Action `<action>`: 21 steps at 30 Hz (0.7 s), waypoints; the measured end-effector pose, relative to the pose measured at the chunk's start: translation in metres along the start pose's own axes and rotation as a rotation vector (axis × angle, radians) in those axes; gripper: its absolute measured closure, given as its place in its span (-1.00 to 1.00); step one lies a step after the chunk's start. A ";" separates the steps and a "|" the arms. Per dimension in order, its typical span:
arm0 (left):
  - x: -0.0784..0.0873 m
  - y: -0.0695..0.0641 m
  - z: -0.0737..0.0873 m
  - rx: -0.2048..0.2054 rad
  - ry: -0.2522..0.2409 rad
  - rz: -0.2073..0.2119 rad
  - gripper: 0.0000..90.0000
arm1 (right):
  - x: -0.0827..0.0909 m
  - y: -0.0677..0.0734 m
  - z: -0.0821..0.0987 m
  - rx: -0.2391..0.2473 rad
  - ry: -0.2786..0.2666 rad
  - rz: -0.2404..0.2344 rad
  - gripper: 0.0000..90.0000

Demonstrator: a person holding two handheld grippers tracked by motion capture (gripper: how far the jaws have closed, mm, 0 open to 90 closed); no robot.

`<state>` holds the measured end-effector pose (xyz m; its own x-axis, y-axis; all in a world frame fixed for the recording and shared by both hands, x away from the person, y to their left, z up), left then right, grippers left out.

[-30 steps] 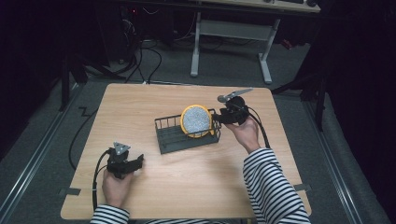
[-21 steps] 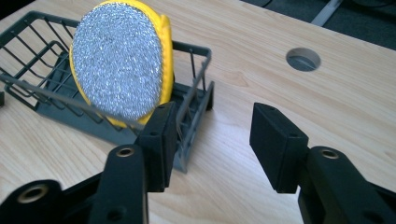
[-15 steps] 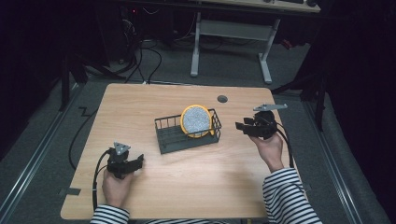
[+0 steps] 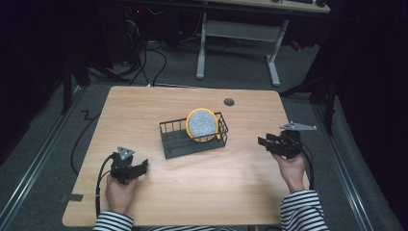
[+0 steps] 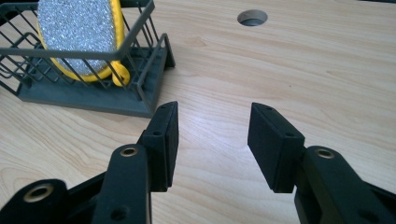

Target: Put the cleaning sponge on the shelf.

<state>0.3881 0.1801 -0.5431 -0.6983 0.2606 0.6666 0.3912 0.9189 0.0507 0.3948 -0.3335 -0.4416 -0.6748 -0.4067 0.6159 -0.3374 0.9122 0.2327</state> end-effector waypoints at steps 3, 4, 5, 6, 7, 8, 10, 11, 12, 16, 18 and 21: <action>0.000 0.000 0.000 -0.002 0.001 0.000 -0.35 | 0.004 -0.005 0.014 -0.015 -0.003 0.015 0.19; 0.000 0.000 0.000 -0.001 0.001 0.000 -0.35 | 0.004 -0.005 0.014 -0.015 -0.003 0.015 0.19; 0.000 0.000 0.000 -0.003 0.002 -0.001 -0.35 | 0.004 -0.006 0.018 -0.017 0.003 0.023 0.19; 0.000 0.000 0.000 -0.003 0.002 -0.001 -0.34 | 0.005 -0.007 0.023 -0.014 0.000 0.031 0.21; 0.000 0.000 0.000 -0.004 0.002 -0.001 -0.34 | 0.005 -0.010 0.031 -0.020 0.002 0.036 0.22; 0.000 0.000 0.000 -0.004 0.002 -0.001 -0.35 | 0.005 -0.010 0.031 -0.020 0.002 0.036 0.22; 0.000 0.000 0.000 -0.005 0.003 -0.001 -0.34 | 0.004 -0.012 0.041 -0.033 0.005 0.037 0.26; 0.000 0.000 0.000 -0.005 0.003 -0.001 -0.34 | 0.004 -0.014 0.045 -0.031 0.006 0.037 0.28; 0.000 0.000 0.000 -0.005 0.002 -0.001 -0.35 | 0.003 -0.015 0.049 -0.040 0.013 0.038 0.28; 0.000 0.000 0.000 -0.005 0.003 -0.001 -0.34 | -0.001 -0.020 0.066 -0.058 0.025 0.048 0.28; 0.000 0.000 0.000 -0.006 0.003 -0.002 -0.35 | -0.002 -0.021 0.069 -0.066 0.025 0.050 0.28; 0.000 -0.001 0.000 -0.007 0.003 -0.004 -0.35 | -0.005 -0.020 0.078 -0.062 0.031 0.062 0.27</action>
<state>0.3881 0.1794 -0.5432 -0.6986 0.2558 0.6683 0.3921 0.9181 0.0585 0.3543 -0.3539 -0.5080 -0.6720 -0.3480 0.6537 -0.2535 0.9375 0.2385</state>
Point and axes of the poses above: each handheld gripper's, and its own axes: x roughly backward along the jaws, z roughly out of its underside, y roughly to its left, the point moved 1 cm from there along -x, roughly forward along the jaws, and after that the axes turned 6 degrees about -x, right-handed, at the moved point
